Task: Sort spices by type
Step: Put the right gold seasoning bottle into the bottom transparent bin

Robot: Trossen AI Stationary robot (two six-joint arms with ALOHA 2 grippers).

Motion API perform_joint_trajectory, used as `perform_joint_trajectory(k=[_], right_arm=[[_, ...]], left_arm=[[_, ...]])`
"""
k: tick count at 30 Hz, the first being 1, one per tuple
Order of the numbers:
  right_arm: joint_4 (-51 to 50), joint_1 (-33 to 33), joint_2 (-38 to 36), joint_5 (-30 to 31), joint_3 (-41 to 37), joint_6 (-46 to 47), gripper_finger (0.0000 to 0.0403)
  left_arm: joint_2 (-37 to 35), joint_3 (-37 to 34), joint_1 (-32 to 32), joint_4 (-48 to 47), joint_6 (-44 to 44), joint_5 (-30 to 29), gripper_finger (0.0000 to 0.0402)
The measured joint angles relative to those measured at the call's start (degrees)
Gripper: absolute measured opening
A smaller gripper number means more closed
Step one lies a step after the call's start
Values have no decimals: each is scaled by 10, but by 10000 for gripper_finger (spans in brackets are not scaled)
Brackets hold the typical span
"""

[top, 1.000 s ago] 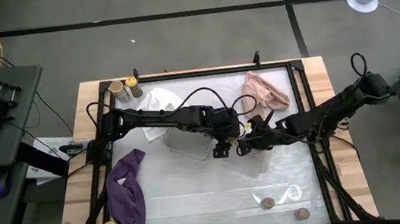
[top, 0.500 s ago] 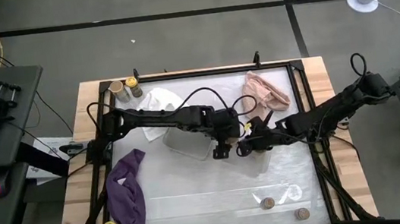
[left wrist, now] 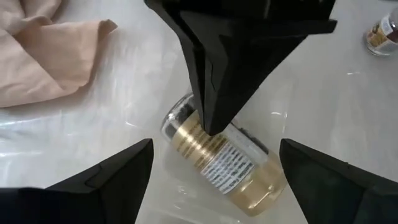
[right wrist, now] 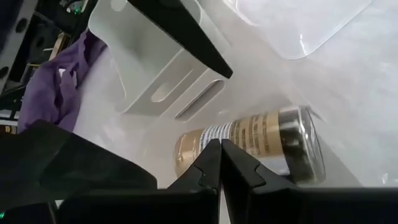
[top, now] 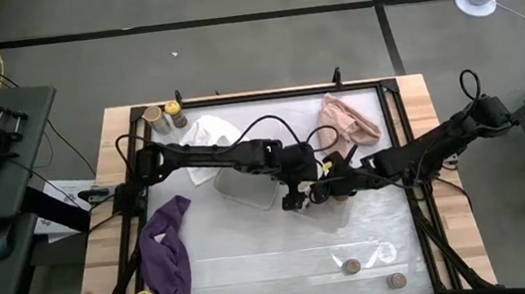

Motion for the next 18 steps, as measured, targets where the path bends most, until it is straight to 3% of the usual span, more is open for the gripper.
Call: perform_joint_trajectory(k=[7, 12, 18], right_arm=[[2, 0, -4, -1, 0, -3, 0], [-10, 0, -51, 3, 6, -43, 0], [-176, -3, -142, 42, 60, -81, 0]], left_arm=[[0, 0, 0, -4, 5, -1, 335], [-1, 0, 0, -39, -11, -2, 335], [-1, -1, 0, -77, -89, -2, 335]])
